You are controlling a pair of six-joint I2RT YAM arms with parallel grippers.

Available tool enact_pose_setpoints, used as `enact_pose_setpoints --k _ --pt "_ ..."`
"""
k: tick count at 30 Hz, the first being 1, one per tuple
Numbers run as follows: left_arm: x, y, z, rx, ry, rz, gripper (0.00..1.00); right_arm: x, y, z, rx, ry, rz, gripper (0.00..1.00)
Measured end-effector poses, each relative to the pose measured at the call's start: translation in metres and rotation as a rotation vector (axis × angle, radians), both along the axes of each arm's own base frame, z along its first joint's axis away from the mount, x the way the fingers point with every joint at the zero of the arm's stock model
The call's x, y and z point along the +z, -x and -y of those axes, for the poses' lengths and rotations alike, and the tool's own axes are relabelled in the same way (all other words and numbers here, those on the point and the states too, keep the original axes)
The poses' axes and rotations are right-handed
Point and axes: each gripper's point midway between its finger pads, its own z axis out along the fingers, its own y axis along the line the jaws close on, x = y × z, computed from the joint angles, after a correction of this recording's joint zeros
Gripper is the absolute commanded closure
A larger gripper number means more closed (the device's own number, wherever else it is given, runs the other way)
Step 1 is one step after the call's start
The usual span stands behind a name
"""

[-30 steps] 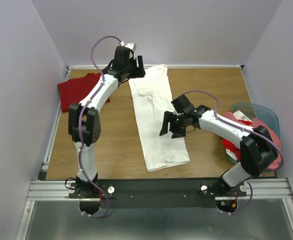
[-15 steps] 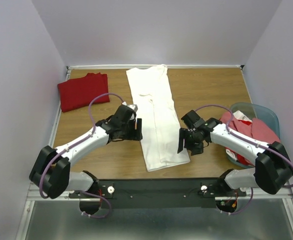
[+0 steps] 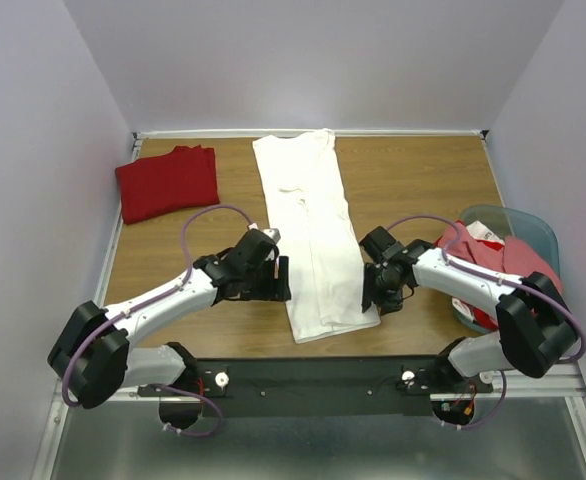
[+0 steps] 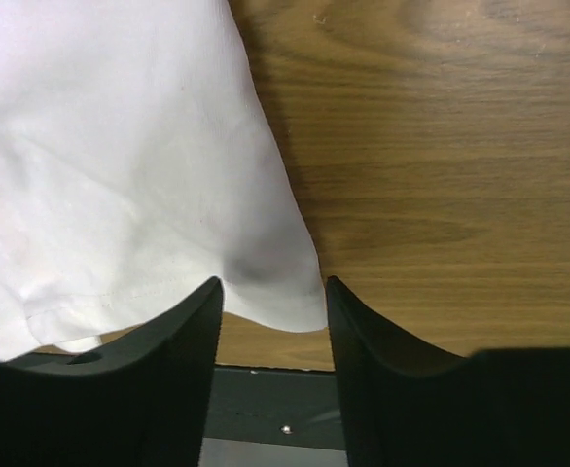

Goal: Fold and stack the t-shirts
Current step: Fold the tshirt

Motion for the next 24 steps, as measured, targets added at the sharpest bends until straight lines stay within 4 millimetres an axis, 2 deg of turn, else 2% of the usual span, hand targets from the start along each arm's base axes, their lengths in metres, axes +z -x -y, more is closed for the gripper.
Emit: enact_pose_setpoints --k 3,8,9,13,17,24 --pt "-0.006 0.007 0.002 -0.005 0.003 -0.029 0.23 -0.005 -0.002 -0.001 0.001 0.000 0.001 0.61" --pt "-0.018 0.020 0.004 -0.028 -0.004 -0.086 0.23 -0.011 0.002 0.002 -0.002 0.007 -0.010 0.75" --pt "-0.021 0.023 0.006 -0.037 -0.005 -0.099 0.23 -0.011 0.003 0.002 -0.002 0.008 -0.011 0.82" --pt "-0.031 0.036 0.013 -0.081 -0.002 -0.145 0.23 -0.014 0.004 0.003 -0.002 0.010 -0.015 0.98" --pt "-0.043 0.048 0.019 -0.116 -0.003 -0.189 0.27 -0.014 0.005 0.003 -0.004 0.010 -0.015 0.99" --pt "-0.043 0.060 0.036 -0.173 0.038 -0.213 0.35 -0.014 0.005 0.004 -0.004 0.010 -0.016 1.00"
